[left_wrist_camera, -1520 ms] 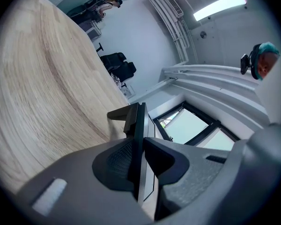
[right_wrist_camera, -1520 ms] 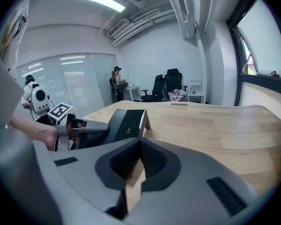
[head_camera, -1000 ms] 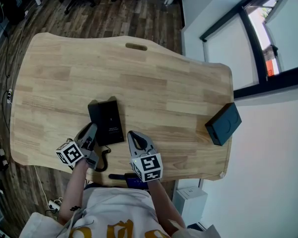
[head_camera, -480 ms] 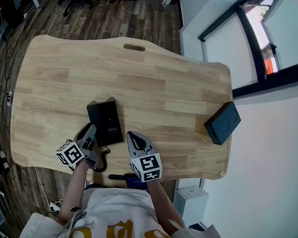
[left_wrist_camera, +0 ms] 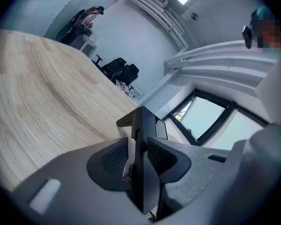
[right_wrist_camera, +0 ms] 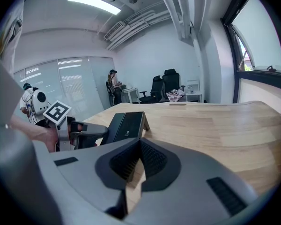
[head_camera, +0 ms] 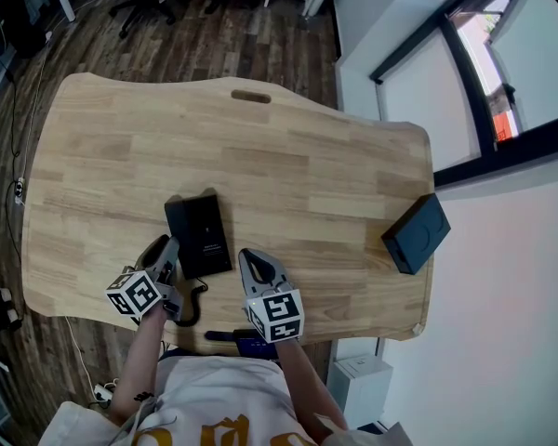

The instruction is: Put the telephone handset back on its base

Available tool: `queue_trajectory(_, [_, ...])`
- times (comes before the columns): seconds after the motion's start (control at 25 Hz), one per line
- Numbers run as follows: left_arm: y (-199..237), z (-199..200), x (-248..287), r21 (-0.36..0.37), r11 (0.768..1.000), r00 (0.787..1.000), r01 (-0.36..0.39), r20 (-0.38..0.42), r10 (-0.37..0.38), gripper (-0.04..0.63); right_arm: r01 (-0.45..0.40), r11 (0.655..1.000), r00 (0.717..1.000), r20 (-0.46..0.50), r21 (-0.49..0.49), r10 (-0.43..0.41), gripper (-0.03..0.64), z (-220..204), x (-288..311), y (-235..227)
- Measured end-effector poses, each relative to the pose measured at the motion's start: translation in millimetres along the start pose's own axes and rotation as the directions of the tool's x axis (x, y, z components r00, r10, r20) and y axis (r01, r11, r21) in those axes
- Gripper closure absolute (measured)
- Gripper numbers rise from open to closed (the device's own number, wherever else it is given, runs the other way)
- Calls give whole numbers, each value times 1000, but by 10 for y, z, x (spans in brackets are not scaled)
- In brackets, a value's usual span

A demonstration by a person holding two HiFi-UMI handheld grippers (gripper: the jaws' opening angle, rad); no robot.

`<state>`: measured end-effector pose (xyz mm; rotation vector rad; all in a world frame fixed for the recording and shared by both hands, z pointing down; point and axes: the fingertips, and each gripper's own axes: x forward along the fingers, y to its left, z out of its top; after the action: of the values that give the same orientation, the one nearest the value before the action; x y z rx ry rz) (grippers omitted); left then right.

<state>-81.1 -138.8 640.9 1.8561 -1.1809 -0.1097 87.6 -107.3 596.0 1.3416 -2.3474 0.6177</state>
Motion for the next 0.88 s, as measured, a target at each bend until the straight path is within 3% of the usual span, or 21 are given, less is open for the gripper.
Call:
queue_trajectory(0.12, [7,42,-3,65,997,999,-41,3,41,471,2,1000,1000,6,2,-2,611,15,7,-13])
queue_trajectory(0.32, [-26,118,-35,98,994,998,-44,38,41,469,25,1000,1000,8,18,-25,611,9,-17,-75])
queue_trajectory(0.4, [-25,180,-72,144,987,997,-67,59,59,469,36,999,999,16,27,-37,611,22,-35,-103])
queue_trajectory(0.48, [-59,262,-103,243,965,994,-97,78,80,470,41,998,998,35,56,-43,611,59,-56,-130])
queue_trajectory(0.6, [-166,357,-125,409,905,992,-118,87,90,471,33,992,997,63,118,-41,611,115,-73,-151])
queue_trajectory(0.68, [-198,374,-119,434,894,993,-110,81,83,471,32,989,997,63,143,-41,611,108,-46,-156])
queue_trajectory(0.88, [-264,337,-91,441,894,997,-78,57,59,483,34,988,996,73,150,-46,611,147,3,-128])
